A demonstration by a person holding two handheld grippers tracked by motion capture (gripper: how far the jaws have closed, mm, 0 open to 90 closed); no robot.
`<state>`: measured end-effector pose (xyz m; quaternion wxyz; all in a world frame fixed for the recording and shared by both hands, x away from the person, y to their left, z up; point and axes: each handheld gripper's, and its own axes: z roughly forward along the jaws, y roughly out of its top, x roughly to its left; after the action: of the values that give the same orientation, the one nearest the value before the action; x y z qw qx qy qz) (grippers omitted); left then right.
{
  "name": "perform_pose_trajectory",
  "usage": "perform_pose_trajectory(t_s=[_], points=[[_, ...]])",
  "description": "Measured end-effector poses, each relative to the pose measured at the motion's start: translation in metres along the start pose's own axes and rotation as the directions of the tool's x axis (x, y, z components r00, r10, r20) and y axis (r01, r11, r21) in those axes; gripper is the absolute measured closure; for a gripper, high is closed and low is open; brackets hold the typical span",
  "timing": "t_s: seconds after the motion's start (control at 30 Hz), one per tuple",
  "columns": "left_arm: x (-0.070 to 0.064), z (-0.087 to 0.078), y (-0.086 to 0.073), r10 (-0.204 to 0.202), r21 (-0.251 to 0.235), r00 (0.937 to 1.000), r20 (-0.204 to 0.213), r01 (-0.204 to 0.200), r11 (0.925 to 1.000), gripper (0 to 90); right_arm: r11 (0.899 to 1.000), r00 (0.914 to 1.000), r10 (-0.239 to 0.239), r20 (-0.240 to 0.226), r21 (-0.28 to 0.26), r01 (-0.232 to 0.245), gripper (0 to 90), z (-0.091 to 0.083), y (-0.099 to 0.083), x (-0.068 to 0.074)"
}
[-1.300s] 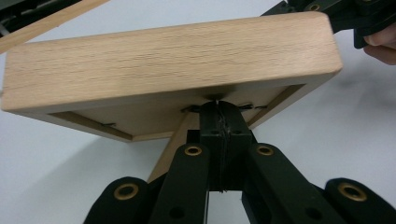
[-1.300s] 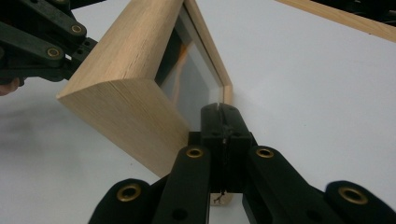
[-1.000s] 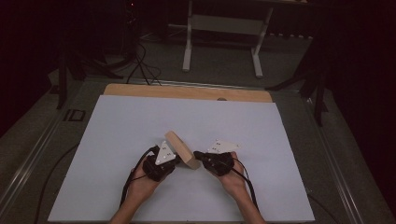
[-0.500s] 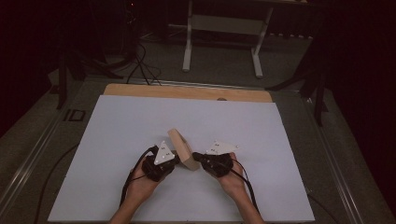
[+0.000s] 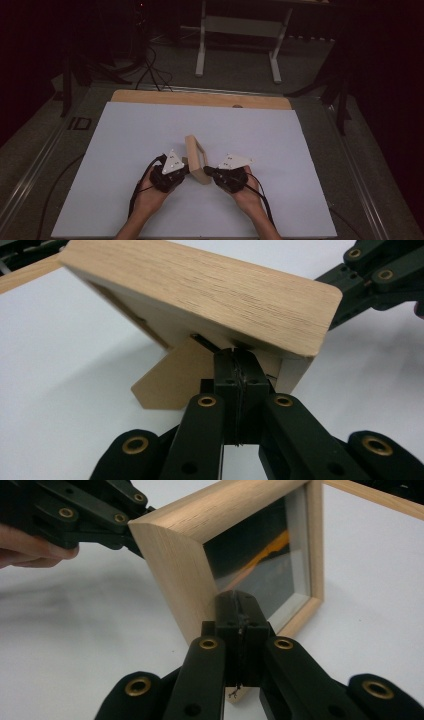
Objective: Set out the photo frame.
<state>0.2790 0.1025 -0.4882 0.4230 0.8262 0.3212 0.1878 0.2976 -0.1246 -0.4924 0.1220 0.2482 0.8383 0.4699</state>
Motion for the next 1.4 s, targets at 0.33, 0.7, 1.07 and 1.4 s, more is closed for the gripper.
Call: perform_pose_trajectory(t_s=[0.33, 0.7, 1.07, 1.4], points=[[0.005, 0.000, -0.001, -0.023, -0.004, 0.9997, 0.000, 0.023, 0.9997, 89.5, 1.000, 0.9999, -0.004, -0.009, 0.000, 0.004, 90.0, 0.003, 0.001, 0.004], [0.011, -0.001, -0.002, -0.037, -0.017, 0.9993, -0.003, 0.037, 0.9992, 86.2, 1.000, 0.9997, -0.011, -0.020, -0.003, 0.011, 86.4, 0.003, 0.003, 0.005], [0.019, -0.011, -0.003, -0.074, -0.036, 0.9971, -0.020, 0.073, 0.9967, 79.9, 1.000, 1.0000, 0.008, 0.001, -0.019, -0.008, 80.0, -0.004, 0.003, -0.002], [0.028, -0.029, -0.001, -0.116, -0.095, 0.9919, -0.051, 0.111, 0.9893, 70.1, 1.000, 0.9997, 0.018, 0.018, -0.017, -0.018, 74.9, -0.008, 0.001, -0.006]])
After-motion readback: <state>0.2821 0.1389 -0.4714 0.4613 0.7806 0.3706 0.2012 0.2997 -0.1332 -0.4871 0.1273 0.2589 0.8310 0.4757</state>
